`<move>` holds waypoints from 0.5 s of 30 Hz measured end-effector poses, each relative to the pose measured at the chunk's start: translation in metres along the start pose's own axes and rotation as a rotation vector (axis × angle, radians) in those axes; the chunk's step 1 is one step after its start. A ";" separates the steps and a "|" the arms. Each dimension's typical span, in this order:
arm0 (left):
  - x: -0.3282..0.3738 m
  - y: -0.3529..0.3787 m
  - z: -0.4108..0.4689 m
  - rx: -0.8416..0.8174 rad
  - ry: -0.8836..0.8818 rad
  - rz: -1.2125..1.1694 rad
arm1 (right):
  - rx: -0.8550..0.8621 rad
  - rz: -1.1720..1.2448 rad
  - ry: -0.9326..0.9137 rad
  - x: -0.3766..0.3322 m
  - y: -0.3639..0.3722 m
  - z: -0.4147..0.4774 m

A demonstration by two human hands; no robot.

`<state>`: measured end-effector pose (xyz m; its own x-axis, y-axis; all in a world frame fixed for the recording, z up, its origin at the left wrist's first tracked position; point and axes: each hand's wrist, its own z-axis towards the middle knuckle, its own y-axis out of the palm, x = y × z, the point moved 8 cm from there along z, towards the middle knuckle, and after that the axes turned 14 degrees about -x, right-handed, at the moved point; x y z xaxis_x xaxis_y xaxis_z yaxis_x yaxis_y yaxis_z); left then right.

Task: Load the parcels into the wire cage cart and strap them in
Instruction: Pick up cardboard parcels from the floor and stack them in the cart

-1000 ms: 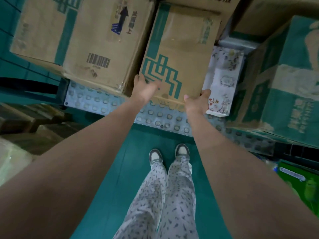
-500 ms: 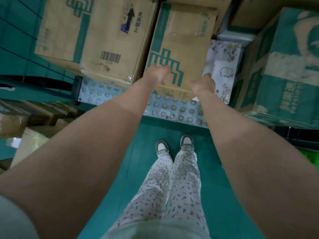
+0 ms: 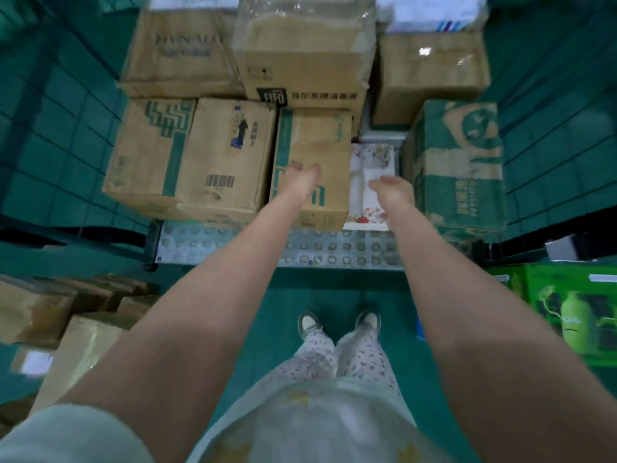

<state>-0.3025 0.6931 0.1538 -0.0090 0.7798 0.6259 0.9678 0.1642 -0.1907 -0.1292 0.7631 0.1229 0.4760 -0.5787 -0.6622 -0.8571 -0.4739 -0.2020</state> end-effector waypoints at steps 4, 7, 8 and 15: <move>-0.007 0.009 -0.018 -0.030 0.028 0.037 | 0.063 0.102 -0.031 0.000 -0.023 -0.038; -0.007 0.017 -0.041 -0.041 0.049 0.012 | 0.094 0.193 -0.028 0.011 -0.035 -0.066; -0.006 0.018 -0.047 -0.037 0.059 0.002 | 0.101 0.211 -0.028 0.014 -0.038 -0.072; -0.022 0.030 -0.095 -0.035 0.127 -0.016 | 0.097 0.222 -0.050 0.047 -0.036 -0.122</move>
<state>-0.2489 0.6232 0.2061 0.0055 0.6941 0.7198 0.9760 0.1531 -0.1551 -0.0523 0.6716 0.1872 0.2658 -0.6266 -0.7326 -0.9556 -0.2717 -0.1143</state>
